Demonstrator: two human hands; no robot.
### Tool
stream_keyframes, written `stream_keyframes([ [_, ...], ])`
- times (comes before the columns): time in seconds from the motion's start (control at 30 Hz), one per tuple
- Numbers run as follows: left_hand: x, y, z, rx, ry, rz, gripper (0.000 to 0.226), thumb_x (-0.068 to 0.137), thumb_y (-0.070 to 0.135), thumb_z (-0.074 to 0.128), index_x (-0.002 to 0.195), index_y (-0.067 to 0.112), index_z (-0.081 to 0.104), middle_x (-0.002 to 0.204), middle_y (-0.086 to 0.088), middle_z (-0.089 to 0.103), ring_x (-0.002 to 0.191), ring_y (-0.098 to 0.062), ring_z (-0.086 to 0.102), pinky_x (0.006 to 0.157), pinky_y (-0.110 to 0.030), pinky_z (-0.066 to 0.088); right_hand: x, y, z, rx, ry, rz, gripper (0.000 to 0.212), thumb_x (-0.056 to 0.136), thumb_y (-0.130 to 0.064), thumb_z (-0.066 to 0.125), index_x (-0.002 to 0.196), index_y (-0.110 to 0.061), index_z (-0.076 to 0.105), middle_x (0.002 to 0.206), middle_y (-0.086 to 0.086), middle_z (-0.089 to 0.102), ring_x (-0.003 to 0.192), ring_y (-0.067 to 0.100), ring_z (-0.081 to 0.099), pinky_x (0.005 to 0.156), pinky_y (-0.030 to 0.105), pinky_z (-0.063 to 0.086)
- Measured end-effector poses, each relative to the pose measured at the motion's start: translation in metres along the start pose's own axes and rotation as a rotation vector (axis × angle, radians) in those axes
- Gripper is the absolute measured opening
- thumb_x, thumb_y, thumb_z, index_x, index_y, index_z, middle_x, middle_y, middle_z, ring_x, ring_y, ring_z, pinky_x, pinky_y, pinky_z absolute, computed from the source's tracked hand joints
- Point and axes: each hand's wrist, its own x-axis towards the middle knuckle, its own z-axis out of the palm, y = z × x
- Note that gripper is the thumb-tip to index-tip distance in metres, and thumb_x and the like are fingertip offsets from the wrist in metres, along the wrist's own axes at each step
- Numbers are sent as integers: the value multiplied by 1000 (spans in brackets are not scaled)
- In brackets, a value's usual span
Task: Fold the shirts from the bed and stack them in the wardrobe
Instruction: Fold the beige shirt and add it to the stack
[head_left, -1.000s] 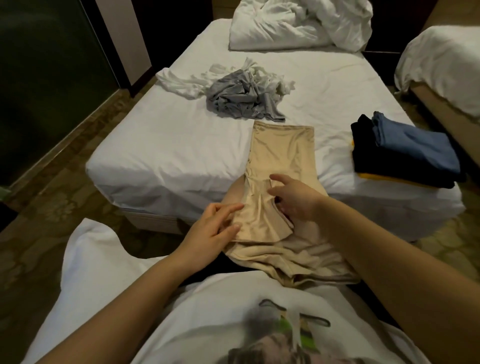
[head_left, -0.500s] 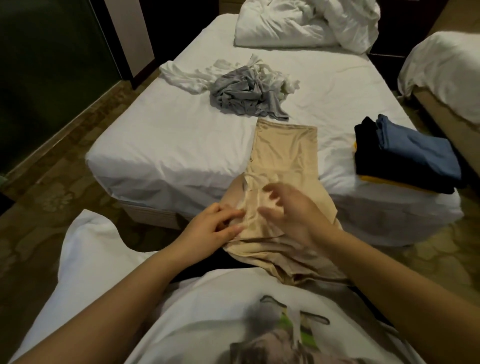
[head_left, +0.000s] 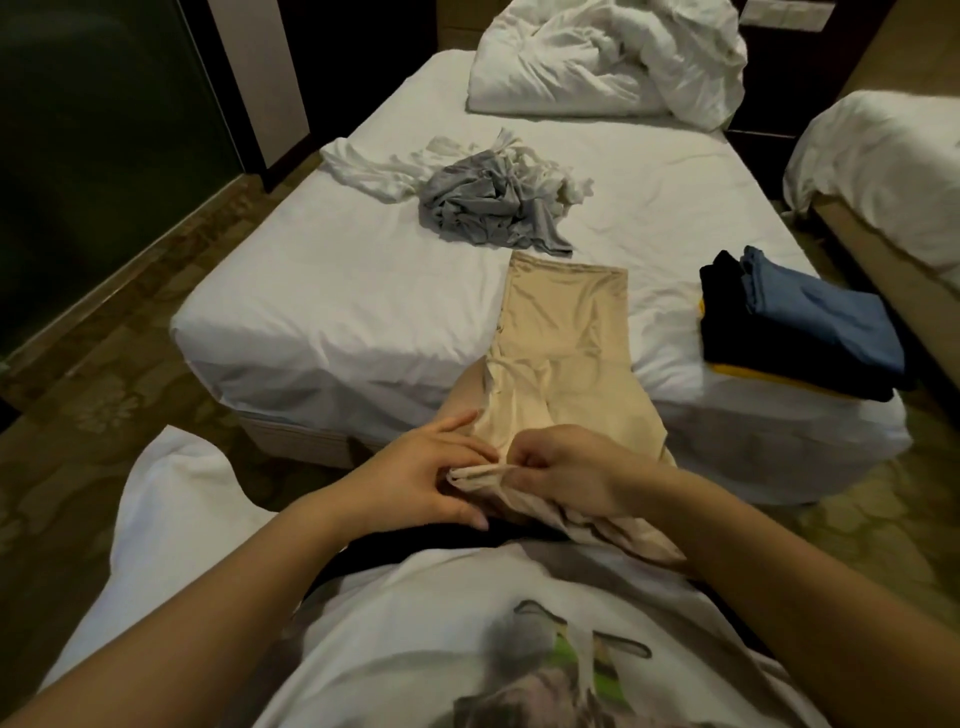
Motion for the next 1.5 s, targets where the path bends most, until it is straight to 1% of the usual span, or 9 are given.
stream_keyframes([
  [0.17,20,10,-1,-132,291,-38,21,76,46,52,93,40,63,75,22,64,74,11,54,68,-15,42,-16,9,-9,159,115,8,25,79,-17,65,101,-25,54,82,-7,58,81,16,54,72,25,44],
  [0.3,35,12,-13,-351,371,-61,13,76,41,55,79,41,67,72,25,63,73,10,54,69,-17,43,-36,30,-23,-65,279,59,10,78,-10,60,83,-18,58,75,-2,58,76,17,57,68,31,45],
  [0.43,49,10,-28,-487,395,-48,15,75,45,55,69,34,63,63,16,53,64,2,46,61,-19,38,-40,54,-47,314,558,120,24,83,-5,58,65,-22,57,47,-8,52,43,5,48,46,26,38],
  [0.63,71,15,-41,-640,347,-20,18,77,36,63,68,21,64,64,9,55,64,-3,50,61,-17,42,-30,84,-56,106,546,153,19,70,-6,63,67,-24,58,59,-5,56,61,7,54,54,21,36],
  [0.87,98,7,-47,-929,233,-154,60,45,66,80,91,26,76,88,0,71,83,-10,64,71,-22,53,-17,99,-69,982,920,15,63,75,21,58,106,-32,52,77,-1,62,63,3,60,58,17,51],
  [1.07,131,-22,-55,-994,225,-292,69,37,70,81,91,28,75,92,0,72,86,-13,65,69,-26,53,5,120,-68,951,1024,129,17,88,-15,56,88,-31,62,63,-10,64,57,1,56,51,14,43],
  [1.23,191,-54,-74,-1083,131,-419,74,48,64,81,108,23,70,111,-17,51,101,-31,42,75,-39,39,59,153,-102,880,1051,226,10,91,-13,56,87,-20,60,71,1,60,60,1,54,55,13,43],
  [1.4,300,-96,-96,-1198,174,-487,39,71,47,69,102,23,72,90,-2,71,78,-13,67,64,-23,54,166,218,-157,977,1058,325,11,93,-19,56,84,-26,57,69,-1,60,56,-1,53,55,18,43],
  [1.5,354,-143,-81,-1295,202,-753,42,90,47,44,114,18,63,97,-5,71,86,-17,67,77,-31,53,240,278,-150,1151,865,541,16,86,-35,63,98,-30,55,99,8,66,82,16,62,69,32,49],
])
